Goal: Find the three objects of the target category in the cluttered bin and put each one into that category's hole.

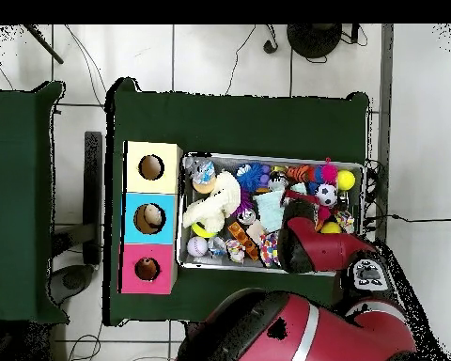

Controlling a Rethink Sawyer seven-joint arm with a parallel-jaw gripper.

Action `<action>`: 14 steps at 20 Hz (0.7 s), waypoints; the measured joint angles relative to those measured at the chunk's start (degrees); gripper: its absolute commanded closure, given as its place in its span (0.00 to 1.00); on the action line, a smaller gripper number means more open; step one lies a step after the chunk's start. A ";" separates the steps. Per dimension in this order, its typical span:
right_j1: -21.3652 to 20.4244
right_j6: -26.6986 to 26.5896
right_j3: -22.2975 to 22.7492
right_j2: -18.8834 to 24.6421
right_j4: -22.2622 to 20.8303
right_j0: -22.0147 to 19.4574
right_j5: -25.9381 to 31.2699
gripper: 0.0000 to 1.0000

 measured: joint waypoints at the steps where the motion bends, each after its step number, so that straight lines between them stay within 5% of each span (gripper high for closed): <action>1: -0.10 0.00 -0.11 0.36 -0.48 -0.26 0.33 0.00; 2: -0.32 0.00 -0.37 1.38 -1.71 -0.99 1.24 1.00; 14: -0.46 0.00 -1.04 3.99 -5.26 -2.69 2.04 1.00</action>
